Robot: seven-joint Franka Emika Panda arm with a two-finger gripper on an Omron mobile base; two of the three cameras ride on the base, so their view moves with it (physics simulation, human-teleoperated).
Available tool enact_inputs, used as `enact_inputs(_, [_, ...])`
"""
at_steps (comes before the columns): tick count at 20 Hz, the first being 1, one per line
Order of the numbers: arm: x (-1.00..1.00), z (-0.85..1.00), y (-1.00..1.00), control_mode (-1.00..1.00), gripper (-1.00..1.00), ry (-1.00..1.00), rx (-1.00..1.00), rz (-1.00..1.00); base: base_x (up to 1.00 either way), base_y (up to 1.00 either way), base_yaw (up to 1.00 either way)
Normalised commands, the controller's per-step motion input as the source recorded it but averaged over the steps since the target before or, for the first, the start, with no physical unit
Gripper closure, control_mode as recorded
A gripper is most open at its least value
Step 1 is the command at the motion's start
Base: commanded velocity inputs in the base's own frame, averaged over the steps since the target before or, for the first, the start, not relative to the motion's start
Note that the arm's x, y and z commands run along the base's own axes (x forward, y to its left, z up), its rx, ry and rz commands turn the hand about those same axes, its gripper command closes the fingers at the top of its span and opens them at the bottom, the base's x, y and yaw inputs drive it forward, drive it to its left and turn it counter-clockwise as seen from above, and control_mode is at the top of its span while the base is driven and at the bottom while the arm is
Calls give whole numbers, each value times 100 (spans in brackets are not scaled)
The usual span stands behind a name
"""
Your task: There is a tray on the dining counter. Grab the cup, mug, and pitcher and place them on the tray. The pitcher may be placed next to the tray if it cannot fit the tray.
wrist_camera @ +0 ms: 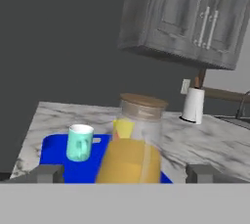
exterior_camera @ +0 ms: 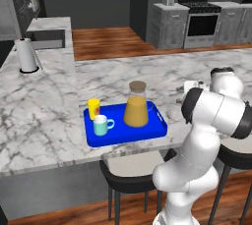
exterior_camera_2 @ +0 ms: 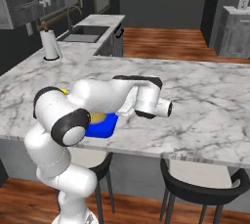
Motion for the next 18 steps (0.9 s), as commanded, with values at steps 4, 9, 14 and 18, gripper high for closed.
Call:
enact_inputs(4, [-98,44,-26,-100,-100,-14,-40,0,0,0,0])
enact_inputs(9, [-100,10,-19,-100,-100,-9,-39,0,0,0,0])
enact_inputs(14, [-100,0,-15,-100,-100,-7,-37,0,0,0,0])
enact_inputs(18, [-100,0,-3,-100,-100,-1,-37,0,0,0,0])
